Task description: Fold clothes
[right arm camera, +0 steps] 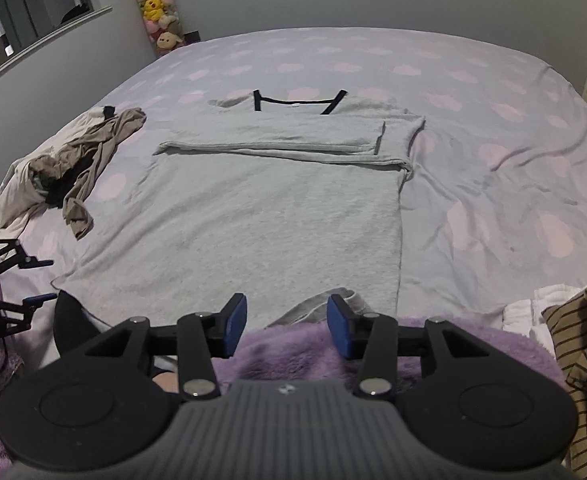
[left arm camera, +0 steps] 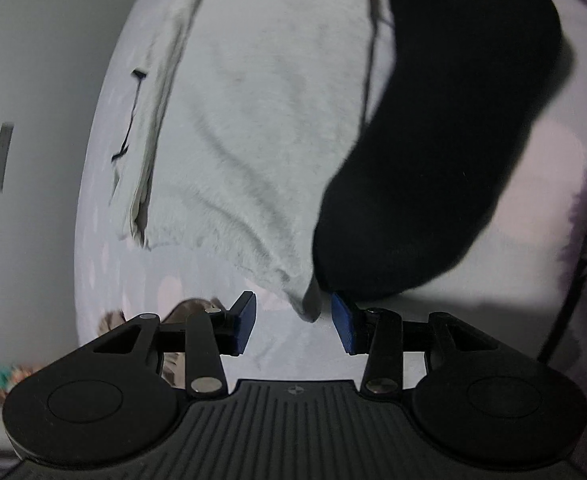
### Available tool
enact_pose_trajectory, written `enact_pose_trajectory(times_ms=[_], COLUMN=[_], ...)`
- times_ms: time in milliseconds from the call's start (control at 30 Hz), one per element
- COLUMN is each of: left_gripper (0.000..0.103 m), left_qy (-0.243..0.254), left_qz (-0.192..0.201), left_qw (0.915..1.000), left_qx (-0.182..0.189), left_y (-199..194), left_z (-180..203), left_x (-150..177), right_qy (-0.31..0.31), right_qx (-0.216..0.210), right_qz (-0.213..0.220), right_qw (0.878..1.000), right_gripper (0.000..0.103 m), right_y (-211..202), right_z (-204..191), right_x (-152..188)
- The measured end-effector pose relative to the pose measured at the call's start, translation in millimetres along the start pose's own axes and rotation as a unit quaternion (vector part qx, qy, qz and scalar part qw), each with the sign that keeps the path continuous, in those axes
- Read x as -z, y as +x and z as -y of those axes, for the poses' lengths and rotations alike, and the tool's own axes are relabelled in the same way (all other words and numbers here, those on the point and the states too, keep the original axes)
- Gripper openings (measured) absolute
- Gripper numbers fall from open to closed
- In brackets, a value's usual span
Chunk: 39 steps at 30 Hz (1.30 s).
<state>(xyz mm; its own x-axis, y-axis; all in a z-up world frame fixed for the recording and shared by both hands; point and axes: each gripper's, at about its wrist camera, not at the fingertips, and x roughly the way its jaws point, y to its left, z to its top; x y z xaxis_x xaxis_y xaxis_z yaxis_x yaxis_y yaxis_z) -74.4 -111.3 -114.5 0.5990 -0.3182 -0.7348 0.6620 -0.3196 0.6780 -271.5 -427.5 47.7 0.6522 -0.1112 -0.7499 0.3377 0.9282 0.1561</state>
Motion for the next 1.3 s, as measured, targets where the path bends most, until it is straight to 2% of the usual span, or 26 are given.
enact_pose_trajectory(times_ms=[67, 133, 233, 333, 433, 500, 633, 733, 767, 833, 867, 900, 1000, 1133, 1233, 1300], left_gripper=[0.020, 0.007, 0.004, 0.004, 0.004, 0.004, 0.004, 0.004, 0.004, 0.004, 0.004, 0.004, 0.004, 0.004, 0.004, 0.004], left_qy=[0.014, 0.005, -0.024, -0.063, -0.097, -0.112, -0.138, -0.154, -0.159, -0.166, -0.170, -0.174, -0.190, -0.218, -0.243, -0.268], left_qz=[-0.001, -0.001, 0.004, 0.010, 0.012, 0.013, 0.011, 0.008, 0.008, 0.008, 0.008, 0.008, 0.009, 0.010, 0.012, 0.022], left_qw=[0.9999, 0.9999, 0.9996, 0.9978, 0.9951, 0.9935, 0.9903, 0.9879, 0.9872, 0.9859, 0.9853, 0.9846, 0.9816, 0.9754, 0.9689, 0.9611], left_qx=[-0.008, -0.010, -0.015, -0.016, -0.016, -0.015, -0.014, -0.013, -0.012, -0.012, -0.012, -0.013, -0.017, -0.033, -0.047, -0.063], left_y=[5.3, 7.5, 6.5, 2.2, -0.8, -3.1, -5.0, -5.6, -6.2, -7.5, -8.4, -9.9, -15.6, -26.3, -35.9, -47.9], left_z=[3.8, 2.4, -4.1, -16.2, -28.9, -34.9, -45.8, -53.0, -55.0, -59.0, -61.0, -63.0, -69.4, -78.6, -89.6, -99.9], left_x=[-0.1, 0.4, 1.5, 3.1, 3.6, 1.4, -3.3, -5.4, -5.6, -5.3, -5.1, -4.6, -2.1, 3.4, 7.7, 8.6], right_qy=[-0.010, -0.030, -0.068, -0.117, -0.191, -0.249, -0.309, -0.329, -0.334, -0.334, -0.332, -0.336, -0.340, -0.309, -0.280, -0.261], right_qx=[0.002, 0.006, 0.013, 0.021, 0.020, 0.021, 0.012, 0.010, 0.011, 0.010, 0.010, 0.013, 0.028, 0.064, 0.092, 0.103], right_qz=[-0.007, -0.019, -0.040, -0.068, -0.111, -0.144, -0.197, -0.219, -0.225, -0.232, -0.229, -0.223, -0.185, -0.114, -0.050, -0.007], right_qw=[1.000, 0.999, 0.997, 0.991, 0.975, 0.957, 0.930, 0.918, 0.915, 0.914, 0.915, 0.915, 0.922, 0.942, 0.954, 0.960], right_gripper=[0.048, 0.048, 0.050, 0.058, 0.059, 0.059, 0.058, 0.054, 0.049, 0.029, 0.009, 0.007, 0.007, 0.006, 0.006, 0.006], right_y=[2.4, 5.9, 13.1, 24.3, 43.7, 59.7, 86.8, 101.5, 105.9, 111.9, 111.4, 108.6, 86.8, 39.0, -1.0, -24.5], right_z=[-2.4, -6.5, -9.2, -9.6, -6.7, -3.4, 0.0, -4.0, -5.5, -7.4, -7.4, -7.5, -5.8, 8.4, 22.5, 28.4], right_x=[-0.6, -2.0, -7.5, -16.7, -29.0, -36.5, -43.3, -39.6, -38.1, -35.3, -33.5, -31.5, -29.2, -34.9, -38.8, -39.6])
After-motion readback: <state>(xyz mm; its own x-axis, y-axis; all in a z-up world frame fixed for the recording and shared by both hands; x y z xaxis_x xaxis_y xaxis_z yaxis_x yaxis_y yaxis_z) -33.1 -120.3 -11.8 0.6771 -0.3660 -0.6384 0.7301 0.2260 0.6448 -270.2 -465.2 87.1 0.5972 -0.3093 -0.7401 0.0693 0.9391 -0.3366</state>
